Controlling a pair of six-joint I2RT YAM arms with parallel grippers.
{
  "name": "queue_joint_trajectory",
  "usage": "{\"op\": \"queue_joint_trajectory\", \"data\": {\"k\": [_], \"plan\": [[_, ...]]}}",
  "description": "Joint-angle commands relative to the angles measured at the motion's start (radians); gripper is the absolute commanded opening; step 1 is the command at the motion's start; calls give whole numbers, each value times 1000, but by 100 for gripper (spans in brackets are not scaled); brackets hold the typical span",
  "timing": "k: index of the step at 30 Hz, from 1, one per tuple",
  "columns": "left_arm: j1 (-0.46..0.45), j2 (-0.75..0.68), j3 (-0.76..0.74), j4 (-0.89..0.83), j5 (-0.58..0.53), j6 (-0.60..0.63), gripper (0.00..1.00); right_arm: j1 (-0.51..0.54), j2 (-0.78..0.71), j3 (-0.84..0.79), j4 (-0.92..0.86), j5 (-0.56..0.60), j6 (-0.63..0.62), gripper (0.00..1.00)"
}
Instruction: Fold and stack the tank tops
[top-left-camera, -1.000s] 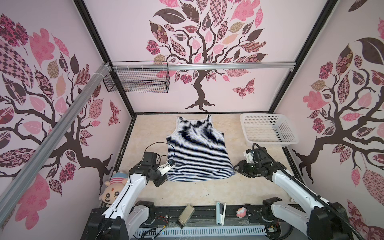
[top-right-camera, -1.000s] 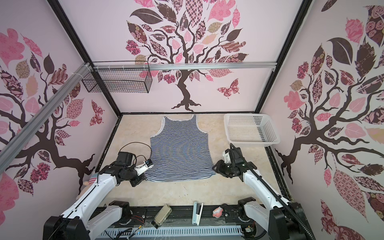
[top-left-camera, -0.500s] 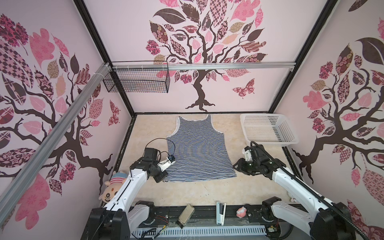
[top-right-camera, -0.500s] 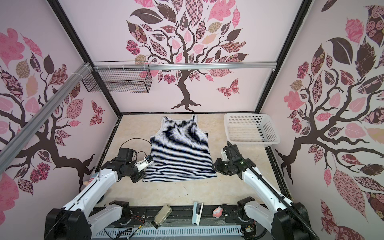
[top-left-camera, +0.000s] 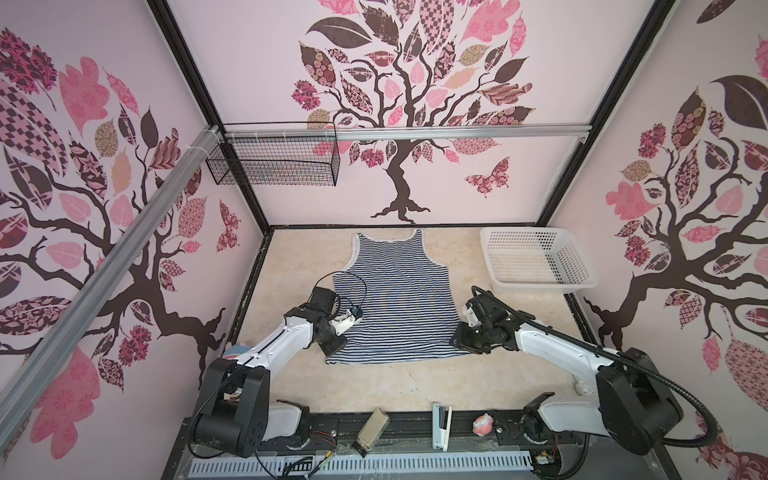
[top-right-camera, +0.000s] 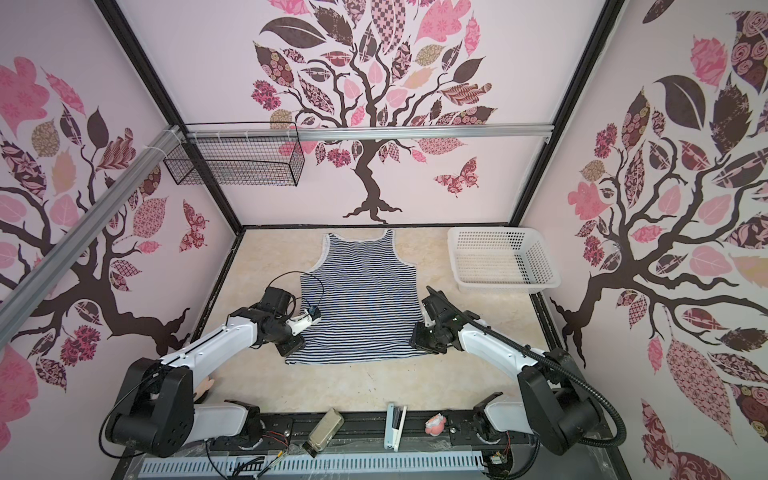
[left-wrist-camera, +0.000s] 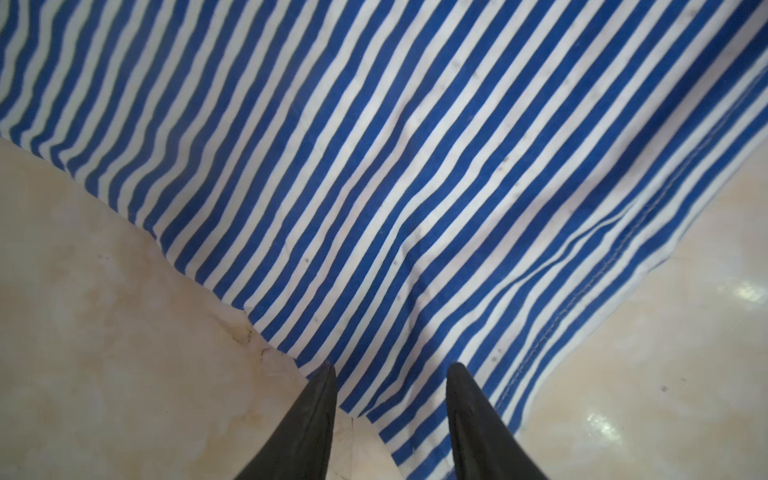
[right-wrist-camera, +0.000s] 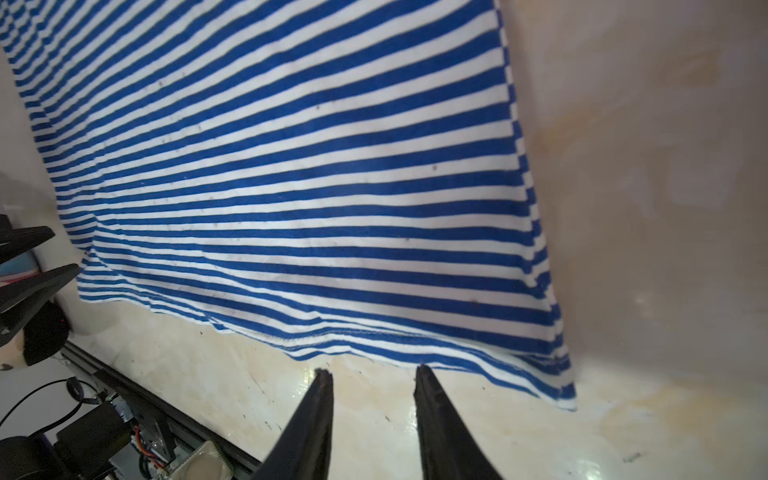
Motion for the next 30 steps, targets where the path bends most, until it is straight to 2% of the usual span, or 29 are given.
{"op": "queue_joint_trajectory", "data": {"k": [1, 7, 14, 19, 26, 27, 30], "plan": [[-7, 17, -33, 1, -43, 41, 47, 7, 22, 8, -16, 64, -2, 38], [-27, -8, -71, -40, -38, 87, 46, 4, 76, 54, -72, 135, -35, 45], [-122, -60, -106, -87, -69, 87, 47, -8, 205, 132, -100, 181, -78, 47], [-202, -97, -106, -166, -63, 77, 47, -73, 291, 215, -191, 309, -122, 48], [-204, -141, -14, -234, -30, 88, 47, -106, 299, 370, -319, 504, -150, 50], [-196, -140, 3, -208, -30, 85, 47, -106, 295, 391, -330, 506, -148, 50], [-149, -103, 71, -94, -17, 59, 48, -99, 253, 421, -315, 413, -145, 51]]}}
